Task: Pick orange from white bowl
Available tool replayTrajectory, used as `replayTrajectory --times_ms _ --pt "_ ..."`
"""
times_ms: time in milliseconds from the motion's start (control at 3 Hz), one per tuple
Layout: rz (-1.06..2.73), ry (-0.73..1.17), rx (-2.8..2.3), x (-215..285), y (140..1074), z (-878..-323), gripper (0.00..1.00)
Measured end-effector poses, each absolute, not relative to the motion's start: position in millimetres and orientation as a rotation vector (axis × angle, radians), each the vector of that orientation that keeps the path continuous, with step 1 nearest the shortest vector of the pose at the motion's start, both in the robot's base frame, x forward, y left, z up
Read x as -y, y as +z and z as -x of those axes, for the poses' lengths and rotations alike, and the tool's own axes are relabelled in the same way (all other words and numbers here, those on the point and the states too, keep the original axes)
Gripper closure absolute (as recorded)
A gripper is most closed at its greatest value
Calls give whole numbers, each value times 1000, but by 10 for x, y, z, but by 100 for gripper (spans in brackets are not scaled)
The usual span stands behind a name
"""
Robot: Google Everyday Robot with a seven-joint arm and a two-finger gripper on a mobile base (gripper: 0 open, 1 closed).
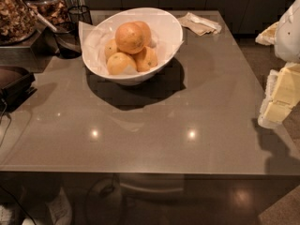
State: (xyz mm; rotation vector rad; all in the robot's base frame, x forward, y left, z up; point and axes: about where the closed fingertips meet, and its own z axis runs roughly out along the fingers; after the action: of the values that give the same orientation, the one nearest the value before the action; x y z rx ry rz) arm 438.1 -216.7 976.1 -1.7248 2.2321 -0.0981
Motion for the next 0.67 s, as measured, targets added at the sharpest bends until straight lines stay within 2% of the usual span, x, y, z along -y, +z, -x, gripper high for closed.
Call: replayTrajectory --times_ms 667 --pt "1641 -82 -2295 2122 9784 -4475 0"
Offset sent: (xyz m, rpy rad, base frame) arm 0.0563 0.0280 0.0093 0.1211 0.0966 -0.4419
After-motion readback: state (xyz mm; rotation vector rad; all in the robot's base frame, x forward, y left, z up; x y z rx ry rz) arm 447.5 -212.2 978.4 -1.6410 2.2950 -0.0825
